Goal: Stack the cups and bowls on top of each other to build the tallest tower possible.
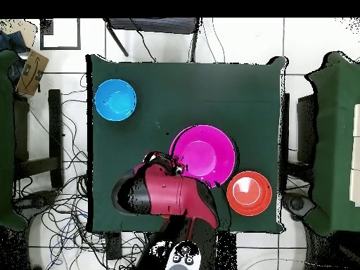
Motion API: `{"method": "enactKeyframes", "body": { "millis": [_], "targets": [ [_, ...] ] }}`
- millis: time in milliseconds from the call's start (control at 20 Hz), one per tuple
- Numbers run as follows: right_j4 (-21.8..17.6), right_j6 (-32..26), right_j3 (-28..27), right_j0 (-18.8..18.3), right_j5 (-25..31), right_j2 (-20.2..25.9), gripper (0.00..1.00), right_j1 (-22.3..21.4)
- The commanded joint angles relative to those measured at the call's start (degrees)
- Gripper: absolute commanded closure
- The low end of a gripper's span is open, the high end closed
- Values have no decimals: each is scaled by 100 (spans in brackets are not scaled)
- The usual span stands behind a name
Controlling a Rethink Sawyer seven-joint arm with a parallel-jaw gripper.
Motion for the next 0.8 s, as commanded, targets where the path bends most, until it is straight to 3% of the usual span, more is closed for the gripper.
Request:
{"method": "enactKeyframes", "body": {
  "millis": [50,800],
  "targets": [
    [47,739,983,-79,-19,448,100,357],
    [348,1176,1302,246,-544,198,100,541]
  ]
}}
